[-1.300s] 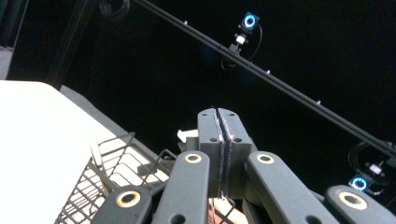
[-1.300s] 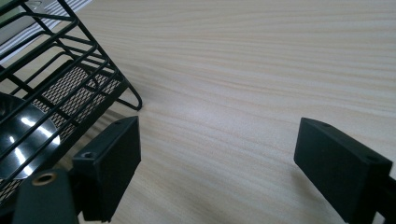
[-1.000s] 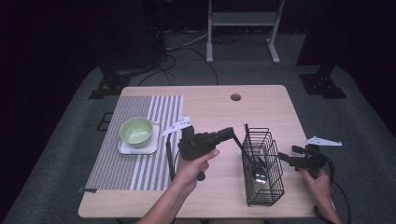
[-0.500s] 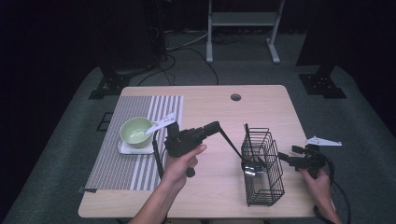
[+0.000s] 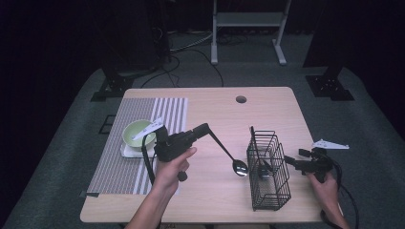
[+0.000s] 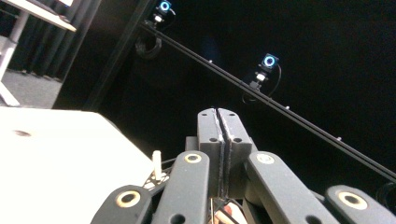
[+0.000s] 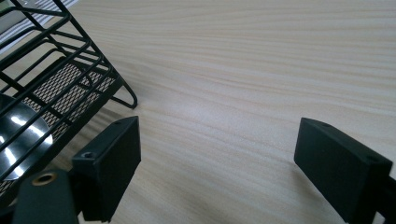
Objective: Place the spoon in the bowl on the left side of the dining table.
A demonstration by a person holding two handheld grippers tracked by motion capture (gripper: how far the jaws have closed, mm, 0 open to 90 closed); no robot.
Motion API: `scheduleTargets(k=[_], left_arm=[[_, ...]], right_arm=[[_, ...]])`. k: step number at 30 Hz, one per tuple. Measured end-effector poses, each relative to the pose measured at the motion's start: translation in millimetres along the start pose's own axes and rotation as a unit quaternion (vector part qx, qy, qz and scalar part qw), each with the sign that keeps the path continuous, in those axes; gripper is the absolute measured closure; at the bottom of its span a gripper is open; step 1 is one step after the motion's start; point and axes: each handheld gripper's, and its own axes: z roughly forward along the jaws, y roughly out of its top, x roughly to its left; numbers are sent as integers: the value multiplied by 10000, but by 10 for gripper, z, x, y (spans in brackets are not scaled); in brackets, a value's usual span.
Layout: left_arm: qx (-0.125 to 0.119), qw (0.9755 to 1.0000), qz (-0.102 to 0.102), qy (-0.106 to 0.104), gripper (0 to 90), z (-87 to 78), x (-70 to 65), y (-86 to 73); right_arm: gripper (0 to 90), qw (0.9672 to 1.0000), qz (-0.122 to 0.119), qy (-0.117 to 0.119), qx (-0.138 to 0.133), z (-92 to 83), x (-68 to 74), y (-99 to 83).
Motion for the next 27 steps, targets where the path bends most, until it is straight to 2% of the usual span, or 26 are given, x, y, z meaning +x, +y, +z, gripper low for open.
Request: scheduleTargets(k=[16,27], left_arm=[[-116,9993,-219,287,891,-191,213,-73],[-216,9975,-321,597,891,-353,385,-90]], right_arm=[[136,10000,9,1,7,0,0,1],[136,10000,10,3,10,0,0,1]])
